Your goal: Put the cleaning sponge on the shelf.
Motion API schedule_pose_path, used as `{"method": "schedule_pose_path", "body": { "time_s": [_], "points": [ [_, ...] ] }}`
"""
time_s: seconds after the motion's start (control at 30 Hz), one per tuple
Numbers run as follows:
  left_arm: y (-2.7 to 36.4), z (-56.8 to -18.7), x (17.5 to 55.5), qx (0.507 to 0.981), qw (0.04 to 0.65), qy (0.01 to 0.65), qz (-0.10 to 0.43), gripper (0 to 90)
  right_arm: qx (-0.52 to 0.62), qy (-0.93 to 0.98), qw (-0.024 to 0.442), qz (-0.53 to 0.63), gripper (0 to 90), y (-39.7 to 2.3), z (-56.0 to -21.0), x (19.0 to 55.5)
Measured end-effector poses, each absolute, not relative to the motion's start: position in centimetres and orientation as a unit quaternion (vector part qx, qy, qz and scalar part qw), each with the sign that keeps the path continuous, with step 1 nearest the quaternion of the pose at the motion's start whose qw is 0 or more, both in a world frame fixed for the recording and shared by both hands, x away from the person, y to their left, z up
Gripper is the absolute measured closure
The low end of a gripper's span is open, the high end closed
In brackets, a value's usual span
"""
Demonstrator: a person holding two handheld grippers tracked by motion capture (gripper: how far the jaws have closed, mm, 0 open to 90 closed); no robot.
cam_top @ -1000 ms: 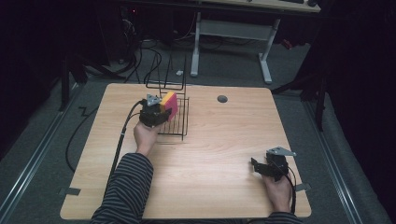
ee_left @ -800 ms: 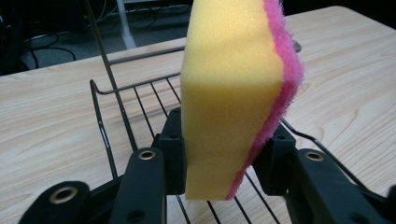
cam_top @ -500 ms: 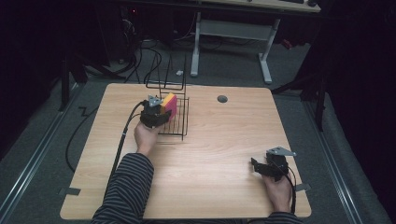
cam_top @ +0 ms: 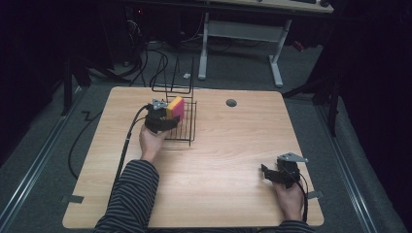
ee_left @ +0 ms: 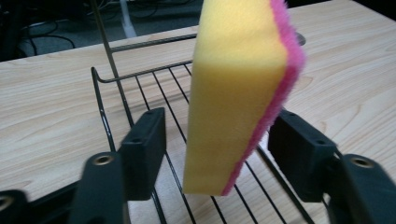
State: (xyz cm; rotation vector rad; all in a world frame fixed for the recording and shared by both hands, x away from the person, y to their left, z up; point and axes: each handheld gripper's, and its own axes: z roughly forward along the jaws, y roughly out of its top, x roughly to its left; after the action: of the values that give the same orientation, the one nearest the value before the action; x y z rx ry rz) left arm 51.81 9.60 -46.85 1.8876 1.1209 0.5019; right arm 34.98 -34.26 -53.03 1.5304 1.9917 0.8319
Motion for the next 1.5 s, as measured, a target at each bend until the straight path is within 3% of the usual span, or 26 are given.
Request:
{"method": "schedule_pose_path", "body": {
  "time_s": [0.1, 0.43, 1.5],
  "points": [
    [9.8, -46.5, 51.5, 0.755, 0.437, 0.449, 0.194, 28.9, 0.561, 0.729, 0.245, 0.305, 27.6, -34.3, -53.0, 35.0],
    [11.2, -45.8, 50.2, 0.747, 0.456, 0.448, 0.185, 22.4, 0.561, 0.729, 0.246, 0.305, 27.6, -34.3, -53.0, 35.0],
    [14.6, -45.0, 46.5, 0.724, 0.491, 0.448, 0.185, 25.1, 0.56, 0.73, 0.246, 0.304, 27.6, -34.3, -53.0, 35.0]
  ]
}}
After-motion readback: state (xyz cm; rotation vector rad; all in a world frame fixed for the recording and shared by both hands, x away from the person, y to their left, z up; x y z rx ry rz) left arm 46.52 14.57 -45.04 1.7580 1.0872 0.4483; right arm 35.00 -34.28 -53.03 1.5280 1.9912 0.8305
